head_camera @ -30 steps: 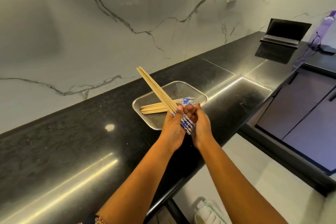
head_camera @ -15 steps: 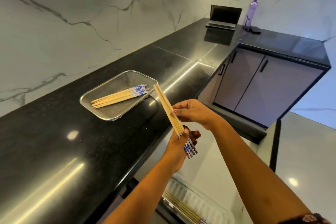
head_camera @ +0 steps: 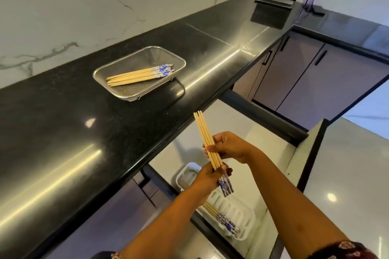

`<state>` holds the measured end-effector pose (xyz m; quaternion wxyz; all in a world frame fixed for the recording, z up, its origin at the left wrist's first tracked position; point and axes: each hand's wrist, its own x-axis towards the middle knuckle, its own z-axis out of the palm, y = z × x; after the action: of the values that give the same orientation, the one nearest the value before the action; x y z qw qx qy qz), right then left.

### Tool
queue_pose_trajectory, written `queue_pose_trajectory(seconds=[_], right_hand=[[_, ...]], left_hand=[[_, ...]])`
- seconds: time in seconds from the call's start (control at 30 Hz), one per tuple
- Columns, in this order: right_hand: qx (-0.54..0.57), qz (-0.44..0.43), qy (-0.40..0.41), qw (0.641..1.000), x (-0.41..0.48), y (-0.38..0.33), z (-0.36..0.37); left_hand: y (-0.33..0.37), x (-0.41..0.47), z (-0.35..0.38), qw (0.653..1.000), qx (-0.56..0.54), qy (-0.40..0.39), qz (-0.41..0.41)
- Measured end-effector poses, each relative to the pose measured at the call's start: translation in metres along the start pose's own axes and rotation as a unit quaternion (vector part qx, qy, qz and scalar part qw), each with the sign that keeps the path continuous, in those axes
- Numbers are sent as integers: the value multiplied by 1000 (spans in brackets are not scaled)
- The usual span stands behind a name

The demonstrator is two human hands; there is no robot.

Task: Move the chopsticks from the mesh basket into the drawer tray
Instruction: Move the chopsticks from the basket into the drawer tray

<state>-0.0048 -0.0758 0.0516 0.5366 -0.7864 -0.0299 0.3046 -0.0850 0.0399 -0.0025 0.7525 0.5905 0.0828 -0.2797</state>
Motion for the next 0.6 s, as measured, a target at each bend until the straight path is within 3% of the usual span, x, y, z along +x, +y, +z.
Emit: queue_pose_trajectory(seconds=[0.07,0.2,0.3,0.6], right_hand=[[-23,22,-5,999,-3,15,3],[-78,84,22,993,-6,43,10],[-166,107,27,980,-3,57,18],[-324,110,18,940,8,84,44]], left_hand=[[-7,3,-11,997,61,48,-10],[-10,5,-46,975,63,213,3],[-13,4,-71,939,202,276,34],[-20,13,-87,910,367,190,32]])
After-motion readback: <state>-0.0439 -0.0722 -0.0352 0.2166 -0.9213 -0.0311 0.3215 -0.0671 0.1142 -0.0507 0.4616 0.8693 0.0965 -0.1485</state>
